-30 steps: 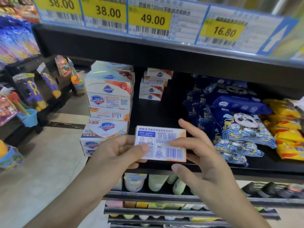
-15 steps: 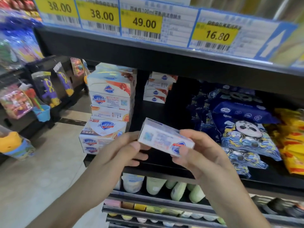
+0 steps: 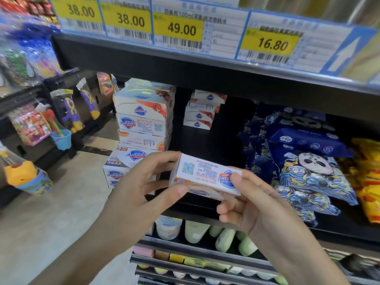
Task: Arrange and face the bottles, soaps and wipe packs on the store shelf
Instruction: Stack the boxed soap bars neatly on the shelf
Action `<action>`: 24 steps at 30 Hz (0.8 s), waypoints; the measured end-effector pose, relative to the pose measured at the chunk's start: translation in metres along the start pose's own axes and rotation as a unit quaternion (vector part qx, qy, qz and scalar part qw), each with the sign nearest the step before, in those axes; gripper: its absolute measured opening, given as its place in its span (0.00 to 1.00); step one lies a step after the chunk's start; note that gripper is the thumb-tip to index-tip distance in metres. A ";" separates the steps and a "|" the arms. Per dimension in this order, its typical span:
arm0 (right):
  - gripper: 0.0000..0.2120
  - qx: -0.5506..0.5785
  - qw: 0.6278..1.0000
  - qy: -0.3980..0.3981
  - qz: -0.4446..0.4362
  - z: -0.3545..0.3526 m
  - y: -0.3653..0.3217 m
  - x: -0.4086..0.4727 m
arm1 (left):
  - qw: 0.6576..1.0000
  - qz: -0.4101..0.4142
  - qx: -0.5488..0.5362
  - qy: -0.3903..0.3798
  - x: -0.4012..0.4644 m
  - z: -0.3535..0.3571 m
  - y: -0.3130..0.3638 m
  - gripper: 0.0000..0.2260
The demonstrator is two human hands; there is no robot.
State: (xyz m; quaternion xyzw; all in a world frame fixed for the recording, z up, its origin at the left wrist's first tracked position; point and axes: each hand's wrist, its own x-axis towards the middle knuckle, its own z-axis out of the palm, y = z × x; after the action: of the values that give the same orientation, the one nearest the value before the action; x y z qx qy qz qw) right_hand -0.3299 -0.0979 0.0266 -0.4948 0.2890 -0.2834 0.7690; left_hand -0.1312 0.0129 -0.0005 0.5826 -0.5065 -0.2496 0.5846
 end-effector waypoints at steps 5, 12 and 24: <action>0.19 -0.024 1.000 0.002 0.008 0.004 0.000 0.000 | 1.000 -0.012 0.001 -0.004 -0.002 -0.003 0.003 0.18; 0.17 -0.101 0.994 0.037 0.032 0.012 0.003 0.013 | 0.998 -0.068 0.004 0.004 -0.007 -0.006 0.005 0.14; 0.25 -0.471 0.827 -0.002 -0.308 0.029 0.021 0.008 | 0.968 -0.214 -0.095 0.087 -0.014 -0.027 0.012 0.22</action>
State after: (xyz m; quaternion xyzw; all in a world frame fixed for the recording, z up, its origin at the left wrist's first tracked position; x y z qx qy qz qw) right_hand -0.3001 -0.0786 0.0157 -0.8608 0.2180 -0.3341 0.3162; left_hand -0.1156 0.0394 0.0116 0.6386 -0.2913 -0.3646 0.6118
